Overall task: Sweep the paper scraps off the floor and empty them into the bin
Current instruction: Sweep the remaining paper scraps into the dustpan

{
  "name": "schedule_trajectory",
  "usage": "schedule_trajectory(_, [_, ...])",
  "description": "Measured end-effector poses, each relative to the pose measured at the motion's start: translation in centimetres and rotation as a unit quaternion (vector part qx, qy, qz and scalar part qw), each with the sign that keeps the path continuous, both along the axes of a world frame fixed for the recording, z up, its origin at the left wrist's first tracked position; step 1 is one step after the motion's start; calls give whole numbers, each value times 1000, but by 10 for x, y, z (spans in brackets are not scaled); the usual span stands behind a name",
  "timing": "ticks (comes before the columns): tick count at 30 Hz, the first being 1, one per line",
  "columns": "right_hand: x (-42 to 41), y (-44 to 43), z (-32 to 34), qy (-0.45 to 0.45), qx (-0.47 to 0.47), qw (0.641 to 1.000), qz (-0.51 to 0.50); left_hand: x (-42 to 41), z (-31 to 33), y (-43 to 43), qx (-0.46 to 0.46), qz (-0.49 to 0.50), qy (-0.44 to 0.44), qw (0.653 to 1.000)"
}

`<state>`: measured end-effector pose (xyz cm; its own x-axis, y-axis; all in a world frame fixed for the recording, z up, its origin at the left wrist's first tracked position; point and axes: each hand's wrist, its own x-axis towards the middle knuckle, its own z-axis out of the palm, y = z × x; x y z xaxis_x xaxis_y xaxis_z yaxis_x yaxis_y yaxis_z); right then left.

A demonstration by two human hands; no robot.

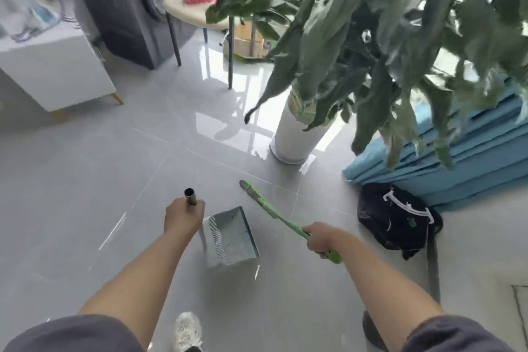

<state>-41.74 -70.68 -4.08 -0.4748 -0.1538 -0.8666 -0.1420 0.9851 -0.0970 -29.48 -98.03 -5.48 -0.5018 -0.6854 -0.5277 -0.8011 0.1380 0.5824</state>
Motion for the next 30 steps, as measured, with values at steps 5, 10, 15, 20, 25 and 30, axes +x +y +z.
schedule_trajectory(5, [-33,-90,-14,50,-25,998,-1,-28,-9,-82,-29,-3,-10,1000])
schedule_trajectory(10, [-86,-155,-29,92,-41,995,-14,-85,-18,-139,-45,5,-4,999])
schedule_trajectory(15, [-155,-204,-59,116,-26,992,-48,-156,-22,-188,-29,27,11,999])
schedule_trajectory(20, [-214,-244,-84,140,14,989,44,-221,-42,-231,-12,26,5,1000])
schedule_trajectory(25, [-258,-272,-126,163,11,986,16,-275,-65,-267,-27,-26,14,999])
schedule_trajectory(30, [-271,-287,-151,129,37,990,-51,-298,-82,-297,-36,-61,28,997])
